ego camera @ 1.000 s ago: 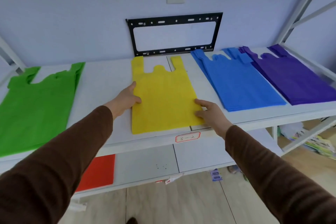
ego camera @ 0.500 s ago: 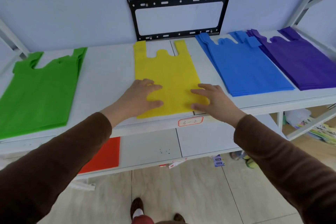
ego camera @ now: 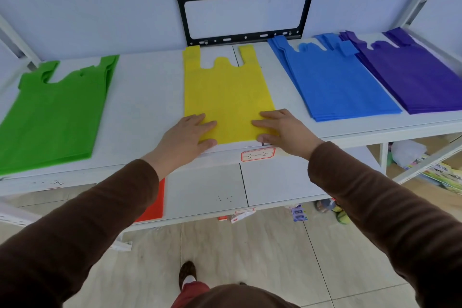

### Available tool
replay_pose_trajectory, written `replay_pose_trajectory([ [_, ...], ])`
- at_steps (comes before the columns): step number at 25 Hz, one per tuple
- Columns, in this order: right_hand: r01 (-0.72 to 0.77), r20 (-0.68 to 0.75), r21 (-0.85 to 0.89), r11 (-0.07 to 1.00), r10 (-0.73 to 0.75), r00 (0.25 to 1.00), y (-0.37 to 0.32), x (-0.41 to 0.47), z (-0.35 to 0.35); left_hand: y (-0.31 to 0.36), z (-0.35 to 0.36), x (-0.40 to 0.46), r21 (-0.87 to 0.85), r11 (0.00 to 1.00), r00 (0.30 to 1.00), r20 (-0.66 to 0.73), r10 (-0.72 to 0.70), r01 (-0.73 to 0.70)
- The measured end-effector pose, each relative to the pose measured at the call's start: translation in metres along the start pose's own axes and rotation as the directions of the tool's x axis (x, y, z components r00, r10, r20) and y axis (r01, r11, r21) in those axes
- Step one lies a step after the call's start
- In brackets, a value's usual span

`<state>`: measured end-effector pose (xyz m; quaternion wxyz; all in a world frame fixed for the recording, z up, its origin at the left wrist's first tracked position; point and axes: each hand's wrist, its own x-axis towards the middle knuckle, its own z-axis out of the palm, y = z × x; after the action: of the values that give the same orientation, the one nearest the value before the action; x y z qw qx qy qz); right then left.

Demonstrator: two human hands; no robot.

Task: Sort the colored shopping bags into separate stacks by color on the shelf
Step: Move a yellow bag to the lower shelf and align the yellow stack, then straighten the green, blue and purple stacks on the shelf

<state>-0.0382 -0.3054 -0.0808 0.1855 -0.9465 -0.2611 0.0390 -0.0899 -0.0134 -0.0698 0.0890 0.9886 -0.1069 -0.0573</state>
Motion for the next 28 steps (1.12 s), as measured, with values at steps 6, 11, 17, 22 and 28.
replay_pose_trajectory([
  [6, 0.025, 0.01, -0.016, 1.0, -0.025, 1.0, 0.009, -0.001, -0.002, -0.008, -0.002, -0.003, 0.057, 0.998, 0.999, -0.022, 0.025, -0.024],
  [11, 0.012, 0.049, -0.055, 0.998, -0.01, 0.999, 0.005, 0.004, -0.006, -0.005, -0.001, 0.0, 0.1, 0.995, 1.0, -0.012, 0.019, -0.018],
  [17, 0.015, 0.111, -0.155, 0.988, 0.002, 0.994, -0.019, 0.019, -0.018, -0.013, -0.006, -0.006, -0.044, 0.999, 1.0, -0.017, -0.007, 0.007],
  [22, 0.193, 0.014, -0.062, 0.979, -0.193, 0.981, -0.101, 0.045, -0.009, -0.052, -0.024, -0.034, -0.147, 0.987, 0.992, -0.119, 0.043, -0.06],
  [28, 0.332, -0.02, 0.102, 0.938, -0.332, 0.943, -0.227, 0.1, 0.05, -0.195, -0.059, -0.118, -0.18, 0.969, 0.976, -0.109, -0.191, 0.17],
])
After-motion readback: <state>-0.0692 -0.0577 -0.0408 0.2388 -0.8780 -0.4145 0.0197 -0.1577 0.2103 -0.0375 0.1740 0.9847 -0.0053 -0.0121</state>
